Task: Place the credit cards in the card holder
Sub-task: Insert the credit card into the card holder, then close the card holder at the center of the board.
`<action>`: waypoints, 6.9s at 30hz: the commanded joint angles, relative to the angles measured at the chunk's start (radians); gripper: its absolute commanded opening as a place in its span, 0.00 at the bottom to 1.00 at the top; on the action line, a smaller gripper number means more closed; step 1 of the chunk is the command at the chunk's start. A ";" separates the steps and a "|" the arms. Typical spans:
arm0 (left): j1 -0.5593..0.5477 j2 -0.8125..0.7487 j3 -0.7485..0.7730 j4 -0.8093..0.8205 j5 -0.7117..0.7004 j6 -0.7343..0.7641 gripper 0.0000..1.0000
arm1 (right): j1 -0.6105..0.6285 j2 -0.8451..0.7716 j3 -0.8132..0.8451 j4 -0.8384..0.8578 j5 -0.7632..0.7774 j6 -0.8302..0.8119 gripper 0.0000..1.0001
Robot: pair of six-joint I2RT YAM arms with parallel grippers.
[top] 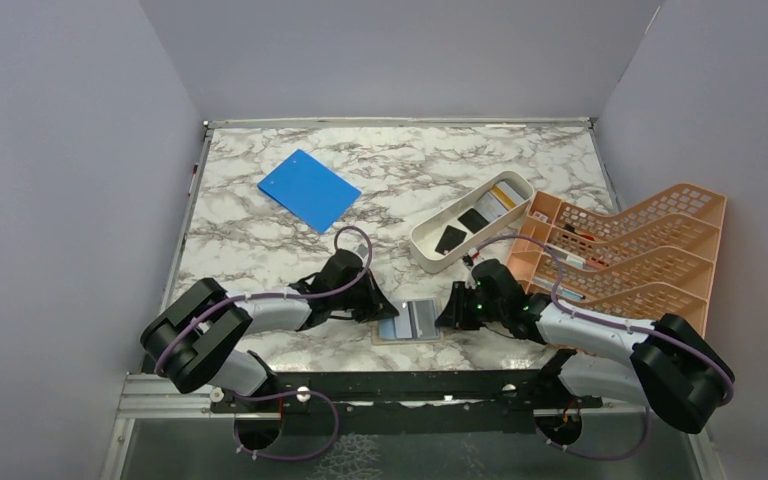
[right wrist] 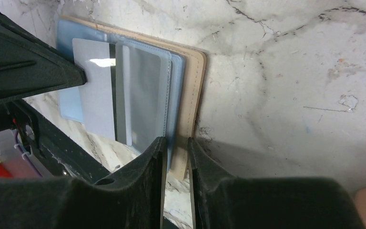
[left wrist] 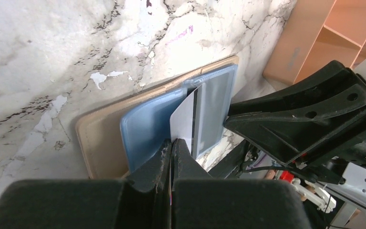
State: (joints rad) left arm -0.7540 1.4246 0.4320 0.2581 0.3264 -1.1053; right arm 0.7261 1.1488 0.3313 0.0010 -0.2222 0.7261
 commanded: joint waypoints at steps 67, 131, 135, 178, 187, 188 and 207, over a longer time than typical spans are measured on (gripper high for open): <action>-0.137 0.042 0.221 -0.142 -0.115 0.177 0.45 | 0.024 0.049 0.068 -0.009 0.095 0.001 0.29; 0.031 -0.166 0.008 -0.320 -0.023 0.215 0.06 | 0.076 0.138 0.048 0.099 0.070 0.037 0.32; 0.031 -0.193 0.016 -0.307 0.010 0.203 0.00 | 0.076 0.136 0.038 0.125 0.058 0.040 0.32; -0.013 -0.057 0.090 0.038 0.139 0.167 0.23 | 0.115 -0.264 -0.015 0.064 0.141 0.145 0.48; -0.046 0.042 0.137 0.046 0.141 0.181 0.41 | 0.114 -0.256 -0.025 0.033 0.153 0.127 0.48; -0.049 0.046 0.141 0.046 0.140 0.182 0.44 | 0.115 -0.254 -0.020 0.018 0.162 0.121 0.48; -0.086 0.113 0.273 -0.156 0.052 0.237 0.60 | 0.116 -0.246 0.103 -0.155 0.157 0.009 0.44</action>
State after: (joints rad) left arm -0.8295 1.5162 0.6460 0.1707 0.4191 -0.9077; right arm 0.8368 0.8898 0.3943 -0.1150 -0.0620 0.7692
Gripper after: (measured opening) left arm 0.577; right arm 0.435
